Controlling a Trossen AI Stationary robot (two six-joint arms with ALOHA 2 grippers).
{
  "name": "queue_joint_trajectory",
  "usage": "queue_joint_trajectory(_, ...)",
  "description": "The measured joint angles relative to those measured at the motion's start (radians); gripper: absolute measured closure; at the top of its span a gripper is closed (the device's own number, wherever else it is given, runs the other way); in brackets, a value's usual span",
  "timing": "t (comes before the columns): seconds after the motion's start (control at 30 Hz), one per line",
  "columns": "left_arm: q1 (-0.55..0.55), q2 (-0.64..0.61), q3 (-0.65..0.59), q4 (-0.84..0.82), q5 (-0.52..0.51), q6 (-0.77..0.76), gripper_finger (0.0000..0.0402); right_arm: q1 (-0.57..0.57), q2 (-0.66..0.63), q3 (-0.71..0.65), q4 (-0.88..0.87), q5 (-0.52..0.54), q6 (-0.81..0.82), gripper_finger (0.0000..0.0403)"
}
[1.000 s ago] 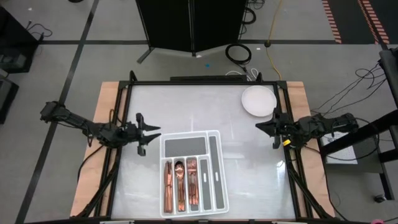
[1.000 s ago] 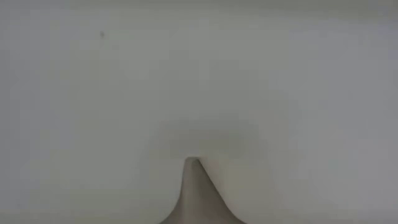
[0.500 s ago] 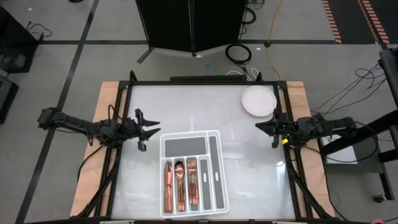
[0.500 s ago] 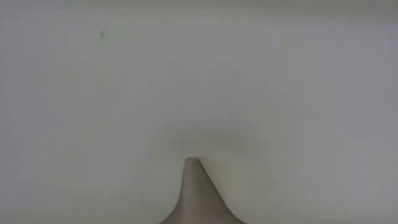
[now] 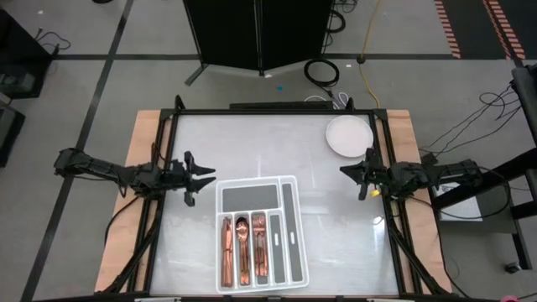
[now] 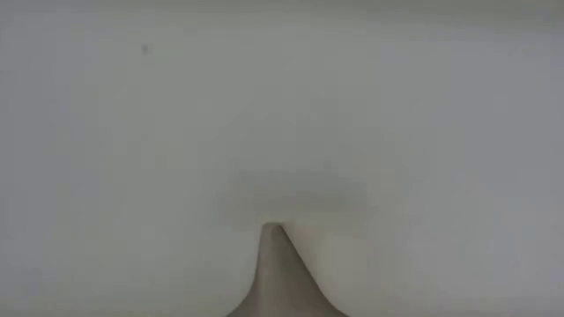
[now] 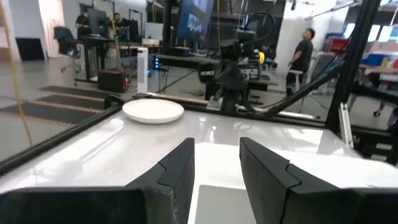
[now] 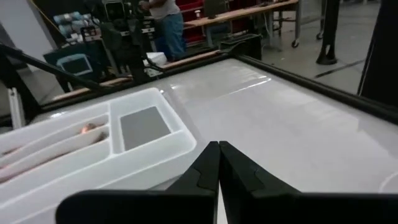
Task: Sort silverware
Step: Return to home position
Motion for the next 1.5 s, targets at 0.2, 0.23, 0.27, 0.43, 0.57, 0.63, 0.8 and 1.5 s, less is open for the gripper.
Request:
queue_joint_trajectory(0.2,0.000,0.003,0.000,-0.025,0.040,-0.073,0.0274,-0.007,0.002,0.000,-0.001,0.004,-0.121,0.0403)
queue_joint_trajectory(0.23,0.000,0.003,0.000,-0.033,0.042,-0.080,0.0274,-0.007,0.002,0.000,0.000,0.010,-0.126,0.0403)
queue_joint_trajectory(0.27,0.000,0.003,0.000,-0.034,0.042,-0.082,0.0274,-0.007,0.003,0.000,-0.001,0.020,-0.126,0.0403)
queue_joint_trajectory(0.43,0.000,0.003,0.000,-0.086,0.025,-0.083,0.0274,-0.007,0.003,0.000,-0.001,0.019,-0.121,0.0403)
queue_joint_trajectory(0.57,0.000,0.003,0.000,-0.156,0.029,-0.093,0.0274,-0.007,0.003,0.000,-0.001,0.019,-0.135,0.0403)
queue_joint_trajectory(0.63,0.000,0.003,-0.001,-0.164,0.030,-0.107,0.0274,-0.007,0.003,0.000,-0.001,0.019,-0.136,0.0403)
queue_joint_trajectory(0.8,0.000,0.003,-0.001,-0.168,0.033,-0.107,0.0274,-0.007,0.003,0.000,-0.001,0.019,-0.137,0.0403)
queue_joint_trajectory(1.5,0.000,0.003,-0.002,-0.169,0.033,-0.107,0.0274,-0.007,0.003,0.000,-0.002,0.019,-0.138,0.0403)
